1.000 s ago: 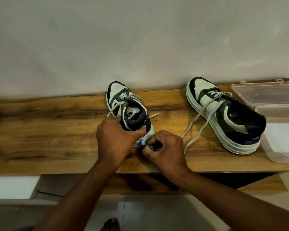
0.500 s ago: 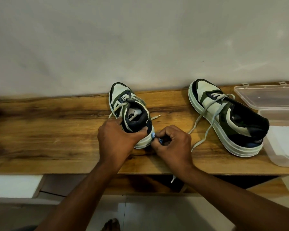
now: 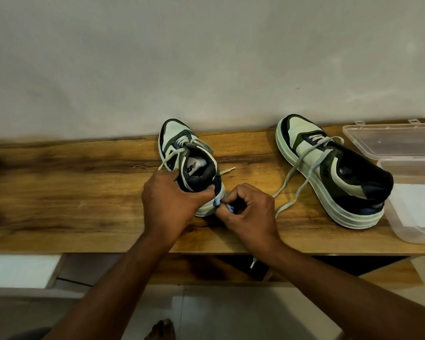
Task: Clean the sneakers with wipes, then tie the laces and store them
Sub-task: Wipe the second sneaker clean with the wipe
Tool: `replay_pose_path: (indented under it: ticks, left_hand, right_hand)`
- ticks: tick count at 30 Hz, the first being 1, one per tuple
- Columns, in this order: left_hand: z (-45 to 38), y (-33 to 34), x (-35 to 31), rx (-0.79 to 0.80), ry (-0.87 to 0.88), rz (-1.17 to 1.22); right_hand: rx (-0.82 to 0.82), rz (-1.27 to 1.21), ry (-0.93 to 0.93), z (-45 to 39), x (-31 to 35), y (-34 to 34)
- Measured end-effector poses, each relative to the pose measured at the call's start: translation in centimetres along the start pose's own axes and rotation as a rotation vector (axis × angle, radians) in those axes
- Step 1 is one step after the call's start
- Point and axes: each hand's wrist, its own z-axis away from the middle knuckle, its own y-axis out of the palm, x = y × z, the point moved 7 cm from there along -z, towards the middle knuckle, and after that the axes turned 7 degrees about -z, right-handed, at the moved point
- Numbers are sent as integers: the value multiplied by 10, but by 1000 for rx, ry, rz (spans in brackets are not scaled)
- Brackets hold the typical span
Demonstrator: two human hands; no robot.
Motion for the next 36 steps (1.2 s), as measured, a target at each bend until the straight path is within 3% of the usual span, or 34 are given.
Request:
replay_pose_path:
  ticks: [4,14,20,23,28,32,36]
  left_hand:
    - [1,-1,-1,2,17,20]
    - [0,-1,3,-6,13,21]
    - [0,-1,1,6,16,21]
    - [0,-2,3,0,14,17]
    - [-2,-3,5,-16,17,-14]
    - [-1,-2,3,-2,15,1]
    - [-1,-1,2,9,19,21]
  right_hand:
    - [-108,-49,176,-15,-18,-12]
    - [109,30,-167,-9,12,5]
    - [-36,-3,148,-23,-19,-9]
    - [34,25,-46,-19,0,-4]
    - [343,130,-320,0,23,24]
    - [167,112,-206,-3,15,15]
    - [-48,100,87,-16,-11,-6]
